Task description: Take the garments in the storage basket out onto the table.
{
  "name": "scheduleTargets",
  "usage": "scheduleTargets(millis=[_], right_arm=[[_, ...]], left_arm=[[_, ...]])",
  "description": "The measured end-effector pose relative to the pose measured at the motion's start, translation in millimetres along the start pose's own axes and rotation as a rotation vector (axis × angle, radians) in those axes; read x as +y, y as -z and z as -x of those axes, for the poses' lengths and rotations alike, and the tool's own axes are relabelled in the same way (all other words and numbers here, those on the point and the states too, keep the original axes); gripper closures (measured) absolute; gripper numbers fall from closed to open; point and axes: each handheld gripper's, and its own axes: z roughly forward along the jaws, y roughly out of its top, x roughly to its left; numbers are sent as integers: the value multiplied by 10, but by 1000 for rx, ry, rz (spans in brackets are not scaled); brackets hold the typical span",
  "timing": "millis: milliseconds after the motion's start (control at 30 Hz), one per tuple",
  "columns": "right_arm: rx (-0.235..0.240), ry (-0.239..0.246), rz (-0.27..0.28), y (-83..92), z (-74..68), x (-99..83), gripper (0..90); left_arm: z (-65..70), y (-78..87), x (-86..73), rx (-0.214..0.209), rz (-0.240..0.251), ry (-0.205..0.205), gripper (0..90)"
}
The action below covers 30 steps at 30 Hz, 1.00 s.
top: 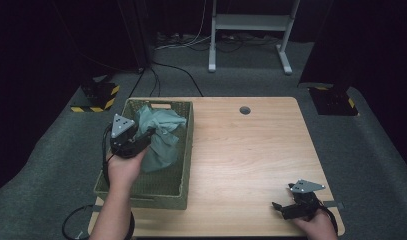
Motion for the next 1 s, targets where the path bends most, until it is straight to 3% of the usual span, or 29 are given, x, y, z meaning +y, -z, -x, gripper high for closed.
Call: scheduleTargets(millis=[500,1000], right_arm=[[0,0,0,0,-1,0,6],[-1,2,0,-1,-2,0,6]], left_arm=[[210,203,260,-31,145,-17,641],[379,341,421,-41,242,-25,643]])
